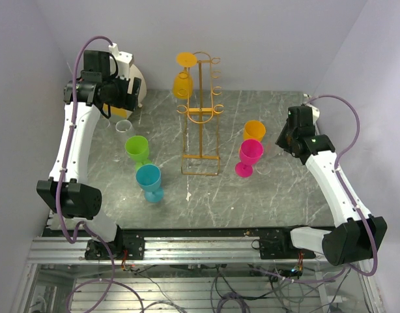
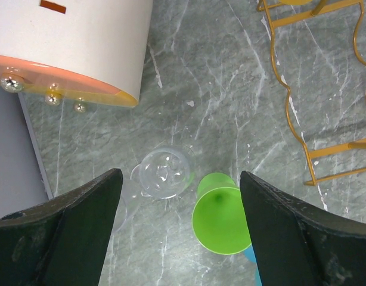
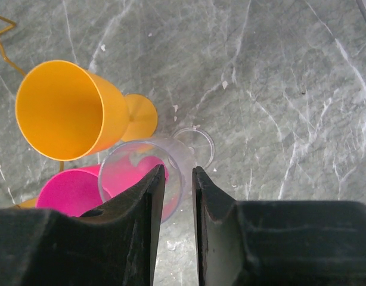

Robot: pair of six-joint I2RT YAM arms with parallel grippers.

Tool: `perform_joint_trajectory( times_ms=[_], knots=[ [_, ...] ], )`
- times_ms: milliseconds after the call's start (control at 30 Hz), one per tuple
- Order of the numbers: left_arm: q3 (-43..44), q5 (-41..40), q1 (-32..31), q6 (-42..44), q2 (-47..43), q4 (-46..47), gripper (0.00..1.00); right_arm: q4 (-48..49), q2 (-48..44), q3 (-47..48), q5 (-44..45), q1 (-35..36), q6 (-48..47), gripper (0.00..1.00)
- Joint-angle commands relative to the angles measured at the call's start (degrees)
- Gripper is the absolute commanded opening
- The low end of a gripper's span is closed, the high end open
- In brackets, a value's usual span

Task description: Place the wine glass upside down on the wine glass rack

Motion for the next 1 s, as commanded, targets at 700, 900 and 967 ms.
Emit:
perform_joint_trajectory(
  times_ms=[700, 900, 967],
  knots=[
    [5.78, 11.01, 0.02, 0.2, -1.45, -3.31, 0.69, -13.83, -3.26, 10.2, 5.81, -0.35, -6.17, 0.0],
    [11.92, 13.79, 0.03, -2.55, -1.59, -6.91, 0.71, -15.47, -5.74, 21.48, 8.56, -0.3, -7.99, 0.0],
    [13.5, 14.35, 0.02, -4.07, -2.16, -7.54, 0.71, -16.16, -5.24, 27.23, 9.59, -0.29, -8.21, 0.0]
  ],
)
